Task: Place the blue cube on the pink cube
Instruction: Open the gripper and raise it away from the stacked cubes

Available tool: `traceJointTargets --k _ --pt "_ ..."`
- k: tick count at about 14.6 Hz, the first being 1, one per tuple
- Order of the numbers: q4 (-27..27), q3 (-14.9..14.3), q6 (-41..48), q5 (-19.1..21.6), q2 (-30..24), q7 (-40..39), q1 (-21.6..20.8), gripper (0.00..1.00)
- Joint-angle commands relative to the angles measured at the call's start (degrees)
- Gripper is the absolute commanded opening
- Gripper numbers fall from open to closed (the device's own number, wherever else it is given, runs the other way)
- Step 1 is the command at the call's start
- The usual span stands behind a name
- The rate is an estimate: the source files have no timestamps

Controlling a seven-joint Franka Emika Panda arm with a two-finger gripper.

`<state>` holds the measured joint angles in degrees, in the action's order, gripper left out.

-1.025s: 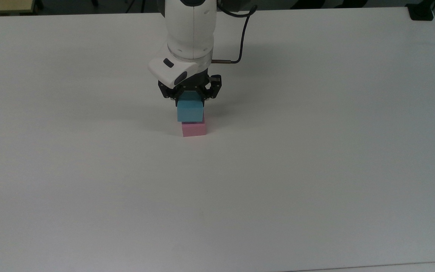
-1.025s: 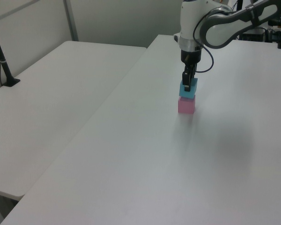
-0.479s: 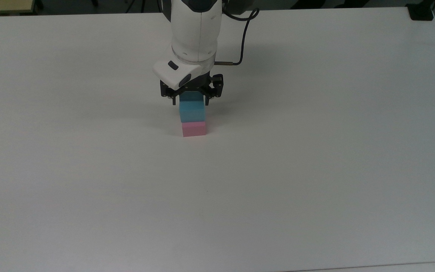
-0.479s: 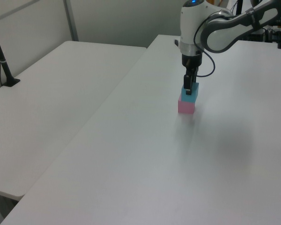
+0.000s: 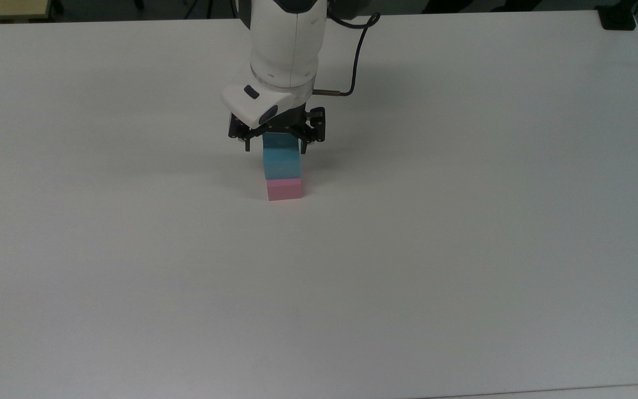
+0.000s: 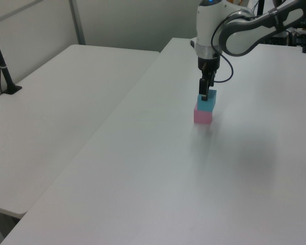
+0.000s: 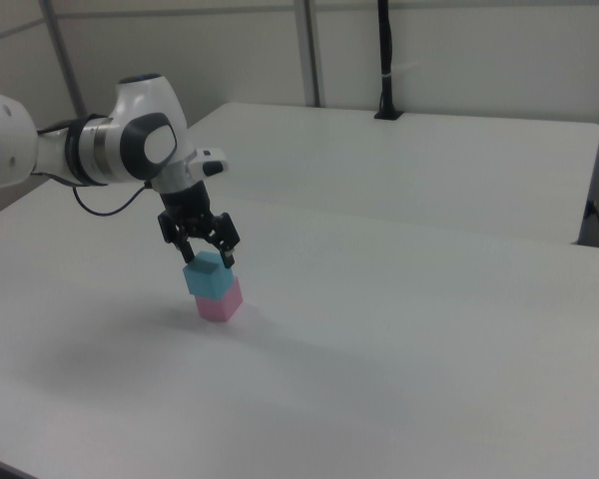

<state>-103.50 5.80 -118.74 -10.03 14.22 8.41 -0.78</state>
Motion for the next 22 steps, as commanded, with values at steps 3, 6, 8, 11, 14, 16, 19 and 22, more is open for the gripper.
traceJointTargets --k 3,6,8,11,14,16,19,22 --pt "6.11 -0.70 12.37 -0.43 -5.69 1.17 1.38 1.00" --pt "12.86 -0.88 20.44 2.64 -6.75 -0.66 3.05 1.00" --pt "14.64 -1.66 24.50 3.97 -8.06 -4.09 4.02 1.00" --pt "15.61 -6.75 27.50 8.69 -11.49 -9.55 3.59 1.00" --pt "15.70 -11.84 27.42 10.29 -13.17 -9.29 0.54 1.00" --pt "15.79 -16.76 26.89 10.56 -12.91 -7.54 -3.86 1.00" --pt "15.79 -17.23 26.89 10.56 -12.91 -7.88 -4.06 1.00" --pt "15.96 -17.23 27.24 10.04 -12.82 -15.22 -3.36 1.00"
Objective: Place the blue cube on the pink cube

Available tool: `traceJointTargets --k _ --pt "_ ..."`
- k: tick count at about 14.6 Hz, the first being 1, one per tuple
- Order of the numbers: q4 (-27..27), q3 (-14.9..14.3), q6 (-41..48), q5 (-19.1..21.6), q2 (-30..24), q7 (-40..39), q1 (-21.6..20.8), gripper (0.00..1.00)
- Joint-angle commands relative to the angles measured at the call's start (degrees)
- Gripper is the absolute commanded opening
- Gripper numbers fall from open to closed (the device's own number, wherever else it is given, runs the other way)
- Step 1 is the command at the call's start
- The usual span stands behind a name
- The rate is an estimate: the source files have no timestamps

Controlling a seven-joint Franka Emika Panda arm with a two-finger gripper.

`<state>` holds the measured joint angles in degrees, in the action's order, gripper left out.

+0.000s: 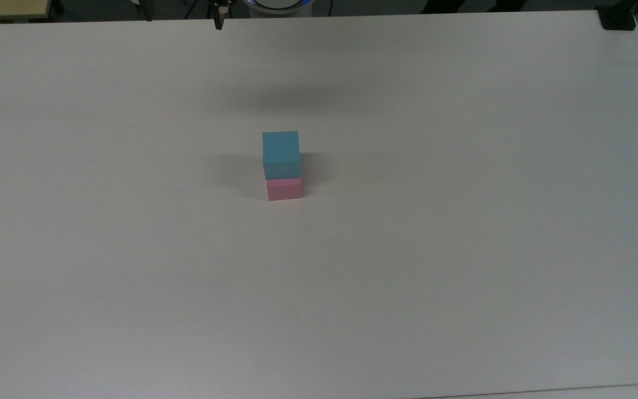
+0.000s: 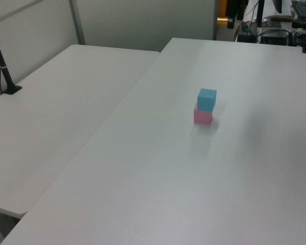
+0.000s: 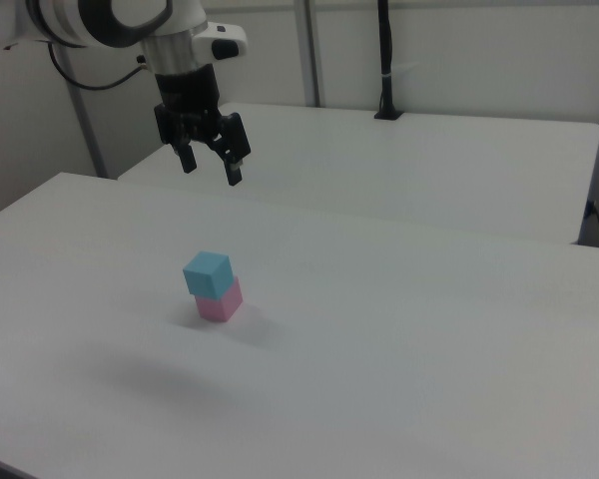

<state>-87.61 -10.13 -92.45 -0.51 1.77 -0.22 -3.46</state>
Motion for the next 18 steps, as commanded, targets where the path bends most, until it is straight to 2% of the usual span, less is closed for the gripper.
traceJointTargets --k 1,9,11,18 --pt "0.16 -1.39 1.39 0.51 -0.45 -9.25 -0.32 1.00" --pt "0.08 -1.39 1.31 1.12 -0.71 -8.31 -0.23 1.00" --pt "0.08 -1.21 0.78 0.95 -0.54 -2.18 -0.58 1.00" --pt "0.08 -1.30 -0.89 0.68 -0.45 -3.65 -0.32 1.00"
